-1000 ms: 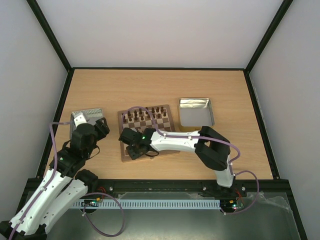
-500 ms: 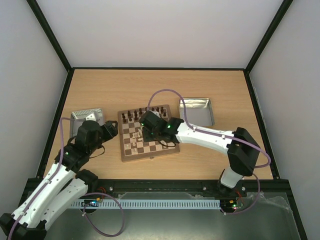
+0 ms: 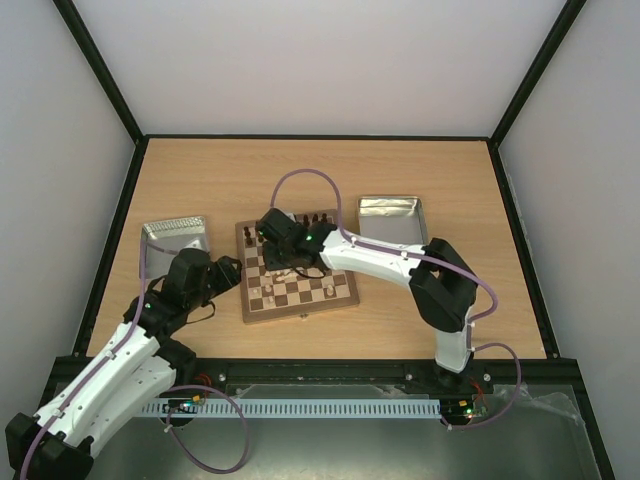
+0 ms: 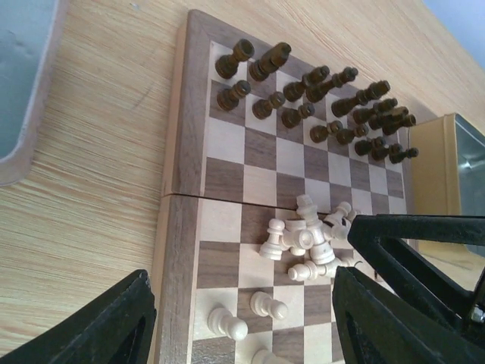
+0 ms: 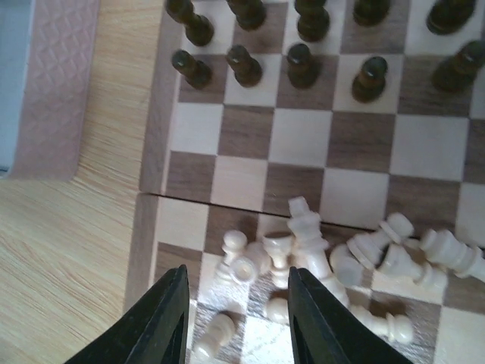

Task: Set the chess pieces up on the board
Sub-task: Pick up the chess piece from the chessboard.

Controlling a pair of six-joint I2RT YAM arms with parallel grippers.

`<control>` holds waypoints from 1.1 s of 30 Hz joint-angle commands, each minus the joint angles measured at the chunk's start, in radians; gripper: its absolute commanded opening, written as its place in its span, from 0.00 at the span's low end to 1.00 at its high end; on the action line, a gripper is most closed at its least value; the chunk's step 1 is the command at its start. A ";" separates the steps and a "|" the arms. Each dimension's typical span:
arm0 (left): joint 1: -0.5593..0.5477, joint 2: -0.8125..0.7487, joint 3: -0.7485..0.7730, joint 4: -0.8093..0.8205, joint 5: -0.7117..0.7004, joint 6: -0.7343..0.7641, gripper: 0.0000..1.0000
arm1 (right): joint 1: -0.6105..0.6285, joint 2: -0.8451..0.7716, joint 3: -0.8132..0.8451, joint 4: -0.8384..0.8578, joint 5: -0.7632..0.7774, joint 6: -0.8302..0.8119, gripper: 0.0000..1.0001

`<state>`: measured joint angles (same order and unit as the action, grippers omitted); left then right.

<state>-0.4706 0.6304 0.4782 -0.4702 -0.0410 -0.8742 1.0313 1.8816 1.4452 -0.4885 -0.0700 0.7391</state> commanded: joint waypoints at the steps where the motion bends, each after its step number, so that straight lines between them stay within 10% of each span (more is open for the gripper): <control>1: 0.006 0.002 0.028 -0.005 -0.070 -0.036 0.66 | 0.011 0.048 0.073 -0.049 0.031 -0.042 0.34; 33: 0.006 -0.012 0.035 0.033 -0.139 -0.058 0.67 | 0.017 -0.008 0.072 -0.039 0.051 -0.084 0.06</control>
<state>-0.4706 0.6373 0.4824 -0.4423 -0.1478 -0.9188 1.0420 1.9839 1.5341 -0.5411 -0.0414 0.6643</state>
